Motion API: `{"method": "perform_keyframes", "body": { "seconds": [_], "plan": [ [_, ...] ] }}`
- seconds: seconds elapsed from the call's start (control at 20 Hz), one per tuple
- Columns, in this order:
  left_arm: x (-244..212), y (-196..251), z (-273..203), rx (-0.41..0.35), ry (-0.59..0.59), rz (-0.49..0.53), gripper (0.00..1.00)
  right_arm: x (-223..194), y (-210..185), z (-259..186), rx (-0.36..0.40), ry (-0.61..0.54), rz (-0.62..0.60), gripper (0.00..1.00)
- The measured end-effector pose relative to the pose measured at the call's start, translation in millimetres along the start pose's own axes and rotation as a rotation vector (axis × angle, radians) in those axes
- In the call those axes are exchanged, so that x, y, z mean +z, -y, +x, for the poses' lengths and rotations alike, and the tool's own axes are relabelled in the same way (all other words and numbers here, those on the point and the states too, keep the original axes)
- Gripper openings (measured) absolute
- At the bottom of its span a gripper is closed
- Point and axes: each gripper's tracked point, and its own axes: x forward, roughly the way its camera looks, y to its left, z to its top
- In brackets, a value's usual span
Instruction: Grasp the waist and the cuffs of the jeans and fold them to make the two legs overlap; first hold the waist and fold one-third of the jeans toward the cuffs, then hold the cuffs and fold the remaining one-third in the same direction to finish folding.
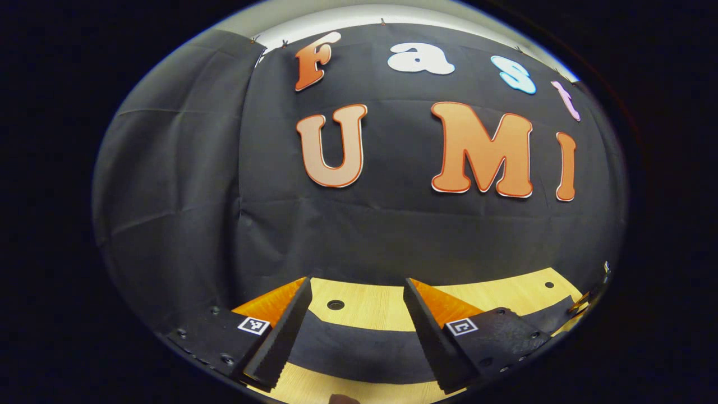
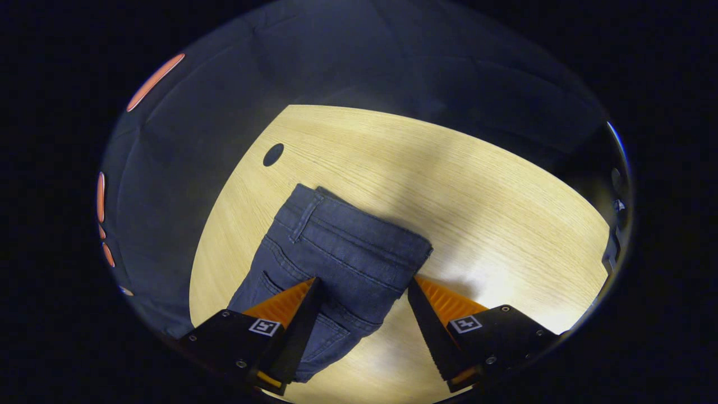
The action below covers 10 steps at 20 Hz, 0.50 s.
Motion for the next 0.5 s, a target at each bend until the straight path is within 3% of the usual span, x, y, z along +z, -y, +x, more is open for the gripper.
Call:
{"method": "perform_keyframes", "body": {
  "seconds": [0.1,0.25,0.3,0.35,0.5],
  "plan": [
    [-7.0,11.9,-11.4,-0.018,-0.018,-0.012,0.98,-4.7,-4.5,3.9,0.021,0.032,-0.011,0.82],
    [-12.5,33.7,-24.1,-0.042,-0.034,-0.005,0.98,-7.4,-14.2,7.4,0.077,0.051,0.093,0.40],
    [-13.7,38.2,-26.2,-0.044,-0.032,0.007,0.98,-7.2,-13.6,1.5,0.082,0.054,0.118,0.40],
    [-13.6,43.7,-30.1,-0.046,-0.032,0.019,0.98,-7.0,-16.6,3.6,0.089,0.054,0.105,0.28],
    [-12.5,52.2,-42.1,-0.049,-0.030,0.045,0.98,1.7,-30.1,-15.8,0.144,0.102,0.093,0.27]
  ]
}}
